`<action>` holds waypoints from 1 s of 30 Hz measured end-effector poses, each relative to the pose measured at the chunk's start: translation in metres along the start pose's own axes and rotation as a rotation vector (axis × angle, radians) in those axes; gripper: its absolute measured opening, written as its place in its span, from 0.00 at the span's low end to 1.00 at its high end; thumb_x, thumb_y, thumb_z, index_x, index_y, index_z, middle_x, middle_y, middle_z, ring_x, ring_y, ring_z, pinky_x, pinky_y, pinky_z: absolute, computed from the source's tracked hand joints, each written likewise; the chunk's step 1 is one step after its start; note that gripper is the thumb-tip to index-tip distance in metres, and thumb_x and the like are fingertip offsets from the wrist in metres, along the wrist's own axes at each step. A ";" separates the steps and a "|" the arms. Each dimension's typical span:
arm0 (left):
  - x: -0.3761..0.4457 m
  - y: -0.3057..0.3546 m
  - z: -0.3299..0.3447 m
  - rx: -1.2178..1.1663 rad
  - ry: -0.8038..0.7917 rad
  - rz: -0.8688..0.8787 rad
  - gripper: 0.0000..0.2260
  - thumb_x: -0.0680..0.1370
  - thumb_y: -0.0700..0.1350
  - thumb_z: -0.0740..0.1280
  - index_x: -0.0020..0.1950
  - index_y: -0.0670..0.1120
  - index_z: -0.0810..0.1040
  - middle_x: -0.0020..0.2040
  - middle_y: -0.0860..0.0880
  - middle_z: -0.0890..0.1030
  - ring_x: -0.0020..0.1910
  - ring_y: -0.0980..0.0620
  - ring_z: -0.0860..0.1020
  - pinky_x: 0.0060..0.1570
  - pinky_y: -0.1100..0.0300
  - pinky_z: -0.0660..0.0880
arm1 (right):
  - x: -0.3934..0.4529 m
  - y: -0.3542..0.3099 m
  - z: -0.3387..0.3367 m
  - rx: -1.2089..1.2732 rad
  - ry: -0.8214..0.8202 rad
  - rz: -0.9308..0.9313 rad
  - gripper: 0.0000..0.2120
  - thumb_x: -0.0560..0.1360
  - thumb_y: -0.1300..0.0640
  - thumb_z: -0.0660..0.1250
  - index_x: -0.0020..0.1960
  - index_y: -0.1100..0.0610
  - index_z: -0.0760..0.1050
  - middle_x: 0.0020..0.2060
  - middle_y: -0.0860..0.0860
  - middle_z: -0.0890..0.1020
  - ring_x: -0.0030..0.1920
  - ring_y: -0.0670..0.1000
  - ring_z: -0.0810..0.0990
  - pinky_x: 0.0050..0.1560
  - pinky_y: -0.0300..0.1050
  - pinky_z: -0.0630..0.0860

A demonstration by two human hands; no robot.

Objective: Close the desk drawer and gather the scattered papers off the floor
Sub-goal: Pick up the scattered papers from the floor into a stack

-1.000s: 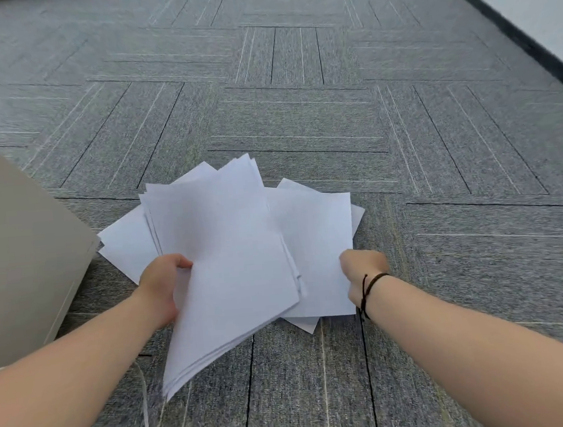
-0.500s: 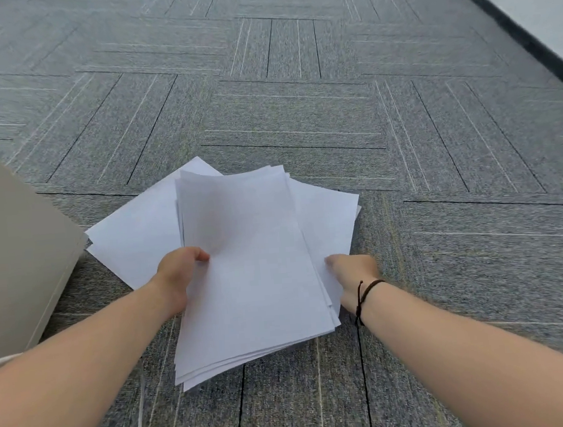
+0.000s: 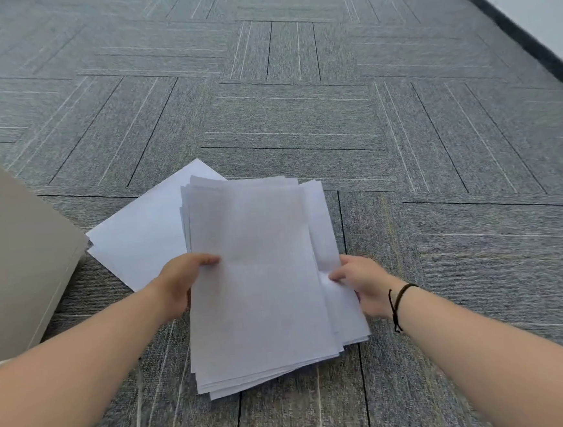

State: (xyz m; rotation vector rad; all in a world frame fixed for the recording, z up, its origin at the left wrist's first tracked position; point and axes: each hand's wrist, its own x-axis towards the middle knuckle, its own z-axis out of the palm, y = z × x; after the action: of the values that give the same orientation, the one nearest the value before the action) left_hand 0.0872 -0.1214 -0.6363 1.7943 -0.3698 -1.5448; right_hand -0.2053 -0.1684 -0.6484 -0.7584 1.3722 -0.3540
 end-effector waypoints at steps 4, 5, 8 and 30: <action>-0.003 0.002 0.010 -0.018 -0.038 -0.021 0.15 0.77 0.42 0.67 0.62 0.39 0.79 0.54 0.39 0.84 0.49 0.40 0.82 0.53 0.44 0.78 | -0.001 0.005 0.011 0.034 -0.055 -0.028 0.17 0.78 0.69 0.57 0.60 0.60 0.79 0.53 0.61 0.85 0.57 0.65 0.82 0.58 0.64 0.78; -0.003 0.003 0.011 -0.036 -0.033 -0.013 0.14 0.78 0.42 0.67 0.62 0.40 0.79 0.54 0.39 0.84 0.49 0.40 0.82 0.54 0.44 0.78 | 0.000 0.005 0.014 0.056 -0.057 -0.036 0.16 0.79 0.66 0.57 0.60 0.59 0.80 0.54 0.60 0.85 0.58 0.64 0.81 0.60 0.64 0.77; -0.005 0.002 0.014 -0.100 0.003 0.012 0.12 0.79 0.41 0.66 0.61 0.40 0.79 0.53 0.40 0.84 0.48 0.40 0.82 0.49 0.46 0.79 | 0.000 0.003 0.023 0.155 -0.093 -0.012 0.20 0.80 0.44 0.59 0.60 0.56 0.81 0.55 0.58 0.85 0.57 0.61 0.83 0.59 0.63 0.78; 0.020 0.000 -0.032 1.542 0.321 0.231 0.32 0.69 0.50 0.71 0.70 0.47 0.64 0.65 0.44 0.71 0.63 0.41 0.74 0.54 0.48 0.74 | 0.004 0.008 0.007 0.119 0.240 -0.076 0.11 0.79 0.70 0.57 0.47 0.57 0.74 0.44 0.58 0.81 0.41 0.58 0.79 0.44 0.55 0.78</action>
State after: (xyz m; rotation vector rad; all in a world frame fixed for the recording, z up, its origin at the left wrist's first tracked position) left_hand 0.1224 -0.1237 -0.6503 2.8152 -1.8599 -0.6316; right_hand -0.1991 -0.1636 -0.6566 -0.6863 1.5338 -0.5968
